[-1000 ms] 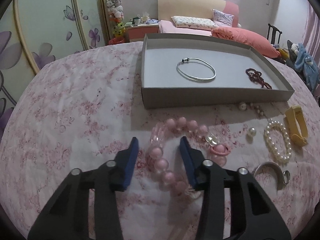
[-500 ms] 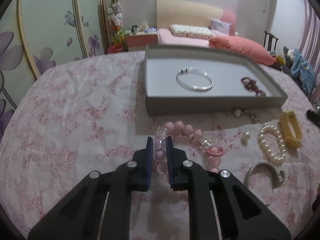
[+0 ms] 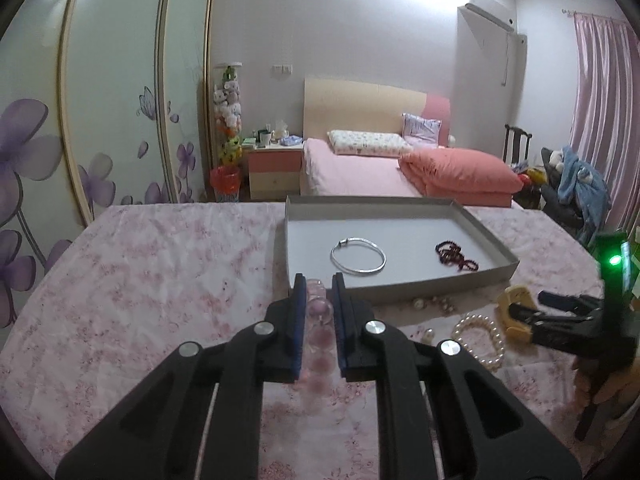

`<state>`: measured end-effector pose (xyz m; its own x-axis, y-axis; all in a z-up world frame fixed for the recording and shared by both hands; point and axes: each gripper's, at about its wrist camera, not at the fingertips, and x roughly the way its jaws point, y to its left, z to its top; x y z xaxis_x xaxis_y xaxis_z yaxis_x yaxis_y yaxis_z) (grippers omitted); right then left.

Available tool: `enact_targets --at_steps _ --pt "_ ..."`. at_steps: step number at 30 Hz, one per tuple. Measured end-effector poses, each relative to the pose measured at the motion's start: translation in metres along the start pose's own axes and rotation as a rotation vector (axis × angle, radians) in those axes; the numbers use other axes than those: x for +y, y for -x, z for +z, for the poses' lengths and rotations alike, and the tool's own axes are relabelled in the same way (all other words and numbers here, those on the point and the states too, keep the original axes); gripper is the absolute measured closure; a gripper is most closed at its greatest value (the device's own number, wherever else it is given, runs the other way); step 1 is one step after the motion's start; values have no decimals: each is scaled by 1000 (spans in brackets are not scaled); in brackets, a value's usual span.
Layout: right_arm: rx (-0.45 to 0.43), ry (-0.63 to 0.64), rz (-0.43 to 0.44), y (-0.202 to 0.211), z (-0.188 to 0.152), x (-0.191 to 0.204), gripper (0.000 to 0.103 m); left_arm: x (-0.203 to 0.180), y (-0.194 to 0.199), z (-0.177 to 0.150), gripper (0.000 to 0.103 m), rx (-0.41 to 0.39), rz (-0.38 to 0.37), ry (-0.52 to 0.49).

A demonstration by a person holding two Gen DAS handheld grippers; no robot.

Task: Organize jewelry
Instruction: 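Grasp the pink bead bracelet with the left tool while the right tool grasps the yellow watch, then lower the bracelet and watch into the grey tray and open both tools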

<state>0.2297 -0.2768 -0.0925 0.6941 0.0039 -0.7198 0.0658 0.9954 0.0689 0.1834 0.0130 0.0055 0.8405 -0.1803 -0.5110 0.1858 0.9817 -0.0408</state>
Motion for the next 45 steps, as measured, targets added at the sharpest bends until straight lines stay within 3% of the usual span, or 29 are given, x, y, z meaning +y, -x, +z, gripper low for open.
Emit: enact_targets --at_steps 8,13,15,18,24,32,39,45 --pt "47 -4 -34 -13 -1 1 33 -3 8 0 89 -14 -19 -6" --pt "59 -12 -20 -14 -1 -2 46 -4 10 -2 89 -16 -21 -7" --pt "61 -5 -19 -15 -1 0 57 -4 10 -2 89 -16 -21 -5" --pt "48 -13 -3 -12 -2 -1 61 -3 11 -2 89 -20 -18 1" --pt "-84 -15 23 17 4 2 62 -5 19 -1 89 -56 -3 -3" --pt "-345 11 49 73 9 22 62 -15 31 1 89 -113 17 -21" --pt "-580 71 16 111 5 41 62 -27 40 1 89 -176 64 -51" --pt "-683 101 -30 121 1 49 62 -35 38 2 89 -197 84 -62"
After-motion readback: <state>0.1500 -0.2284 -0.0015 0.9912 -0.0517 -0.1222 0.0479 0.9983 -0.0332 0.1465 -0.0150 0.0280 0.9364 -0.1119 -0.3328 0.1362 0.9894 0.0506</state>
